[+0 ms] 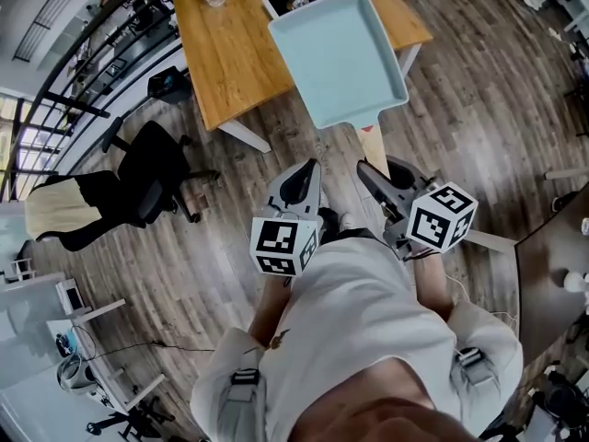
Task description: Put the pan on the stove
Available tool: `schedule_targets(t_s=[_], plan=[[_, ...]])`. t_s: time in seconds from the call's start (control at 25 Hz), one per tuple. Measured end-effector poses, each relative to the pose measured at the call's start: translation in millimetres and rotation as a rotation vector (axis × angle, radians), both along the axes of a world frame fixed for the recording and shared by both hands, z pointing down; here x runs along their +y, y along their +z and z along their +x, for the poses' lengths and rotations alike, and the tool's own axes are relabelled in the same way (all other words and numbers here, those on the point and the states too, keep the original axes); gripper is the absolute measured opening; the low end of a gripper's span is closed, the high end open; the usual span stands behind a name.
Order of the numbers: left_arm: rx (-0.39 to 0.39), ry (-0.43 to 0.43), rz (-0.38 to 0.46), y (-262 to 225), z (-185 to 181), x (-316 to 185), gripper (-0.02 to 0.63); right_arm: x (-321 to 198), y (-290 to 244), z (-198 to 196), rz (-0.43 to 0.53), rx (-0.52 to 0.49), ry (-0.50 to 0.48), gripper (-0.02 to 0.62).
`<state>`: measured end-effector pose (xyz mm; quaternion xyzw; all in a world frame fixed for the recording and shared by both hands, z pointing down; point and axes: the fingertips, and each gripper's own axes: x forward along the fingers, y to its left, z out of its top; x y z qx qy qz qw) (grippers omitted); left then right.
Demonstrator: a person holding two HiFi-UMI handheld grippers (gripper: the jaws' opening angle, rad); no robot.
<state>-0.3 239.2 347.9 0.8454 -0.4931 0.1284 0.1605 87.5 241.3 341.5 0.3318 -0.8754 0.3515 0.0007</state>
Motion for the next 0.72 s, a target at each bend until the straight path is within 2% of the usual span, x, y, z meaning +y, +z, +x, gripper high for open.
schedule_targets(t_s=[0.72], plan=[[0.02,0.038,-0.026,14,-41,-94,0.018,-93,12,-38,-0.026,0.025,0.049,0.103]])
